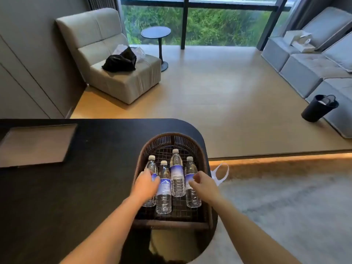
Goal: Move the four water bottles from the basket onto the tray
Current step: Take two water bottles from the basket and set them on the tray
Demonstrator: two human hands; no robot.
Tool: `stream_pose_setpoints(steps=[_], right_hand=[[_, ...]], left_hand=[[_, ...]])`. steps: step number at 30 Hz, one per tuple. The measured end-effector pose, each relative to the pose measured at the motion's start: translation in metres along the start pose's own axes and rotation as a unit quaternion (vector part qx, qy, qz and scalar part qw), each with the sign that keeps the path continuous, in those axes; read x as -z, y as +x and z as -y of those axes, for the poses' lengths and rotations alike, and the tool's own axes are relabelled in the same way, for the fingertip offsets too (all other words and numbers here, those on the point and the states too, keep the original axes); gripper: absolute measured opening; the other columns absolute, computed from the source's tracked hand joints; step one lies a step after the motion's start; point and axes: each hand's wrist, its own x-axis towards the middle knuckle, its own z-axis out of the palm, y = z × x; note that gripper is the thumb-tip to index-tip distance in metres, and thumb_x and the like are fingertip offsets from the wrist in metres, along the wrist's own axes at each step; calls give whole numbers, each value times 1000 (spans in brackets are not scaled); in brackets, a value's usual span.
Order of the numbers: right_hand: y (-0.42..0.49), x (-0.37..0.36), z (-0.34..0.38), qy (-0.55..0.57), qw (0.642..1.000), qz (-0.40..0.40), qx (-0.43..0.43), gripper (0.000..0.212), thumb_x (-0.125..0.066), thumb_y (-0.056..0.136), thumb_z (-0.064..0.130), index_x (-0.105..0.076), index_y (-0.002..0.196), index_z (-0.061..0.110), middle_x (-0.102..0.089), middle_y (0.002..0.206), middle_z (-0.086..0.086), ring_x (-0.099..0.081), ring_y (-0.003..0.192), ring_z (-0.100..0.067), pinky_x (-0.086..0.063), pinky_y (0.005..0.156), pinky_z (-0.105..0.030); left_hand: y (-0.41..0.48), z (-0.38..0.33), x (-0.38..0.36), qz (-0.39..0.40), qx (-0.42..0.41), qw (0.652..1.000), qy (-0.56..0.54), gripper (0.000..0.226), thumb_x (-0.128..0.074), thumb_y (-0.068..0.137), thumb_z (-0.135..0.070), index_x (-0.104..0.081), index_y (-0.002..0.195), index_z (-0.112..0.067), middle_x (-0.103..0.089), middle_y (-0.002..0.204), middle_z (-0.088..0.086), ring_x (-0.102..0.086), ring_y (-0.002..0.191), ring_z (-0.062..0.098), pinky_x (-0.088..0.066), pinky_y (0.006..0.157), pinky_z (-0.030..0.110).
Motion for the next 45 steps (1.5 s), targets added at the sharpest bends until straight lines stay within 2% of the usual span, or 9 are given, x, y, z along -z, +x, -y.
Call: stream_pose_setpoints(steps=[3,7,10,15,21,28,34,41,45], right_hand=[[45,-7,19,-22,1000,13,5,14,-66,95,30,-61,102,19,-67,93,3,-64,88,-18,-49,73,-33],[102,-19,37,-40,998,44,-6,16,-68,96,31,-57,104,24,-63,103,0,-62,86,-14,-44,68,-28],[140,-29,37,-56,996,56,-34,27,-72,92,37,-61,107,19,-65,103,0,-64,92,-19,-45,75,-33],[176,-38,31,-122,985,105,-69,31,-80,85,43,-65,96,19,-68,90,3,-67,84,-18,-52,71,-35],[190,-38,36,-141,975,142,-99,36,-86,78,42,-65,92,16,-71,87,-1,-70,79,-19,-56,71,-37],[152,-31,34,-39,994,62,-75,50,-91,73,34,-60,108,16,-65,106,-2,-65,96,-19,-53,76,-35],[79,-27,34,26,999,-1,-19,52,-89,76,31,-53,113,26,-74,102,4,-72,91,-13,-57,80,-35],[-1,-48,41,54,989,-125,59,63,-88,82,20,-50,129,37,-69,116,14,-66,110,1,-56,92,-18],[-46,-55,61,43,973,-203,98,70,-89,80,21,-48,135,36,-70,127,8,-66,117,-7,-57,97,-27]], left_hand=[[36,1,-6,23,10,1000,-5,43,-65,93,-30,-55,128,-8,-57,132,11,-58,122,30,-47,99,39],[70,4,-19,66,55,996,-13,80,-65,96,-34,-23,159,-6,-28,164,19,-31,151,36,-28,124,49],[89,4,-26,57,82,995,-31,84,-62,99,-29,-13,163,-4,-24,167,20,-27,154,36,-24,126,46],[109,9,-35,53,103,993,-5,65,-62,98,-21,-35,152,1,-44,153,23,-44,142,36,-33,120,42],[116,0,-36,70,84,986,122,78,-61,100,-27,-20,157,6,-48,148,24,-53,135,37,-44,112,43],[110,-14,-14,84,54,982,158,62,-76,90,-28,-47,138,-2,-57,134,18,-62,120,35,-52,100,42],[69,-1,12,64,-50,995,59,42,-83,79,-24,-61,114,-15,-53,110,0,-59,104,21,-47,85,30],[5,29,35,42,-149,988,-30,62,-83,83,-36,-52,137,-31,-60,116,-10,-61,103,6,-46,80,17],[-24,39,50,23,-215,974,-69,66,-91,76,-35,-60,134,-23,-70,117,-7,-68,103,7,-59,85,23]])
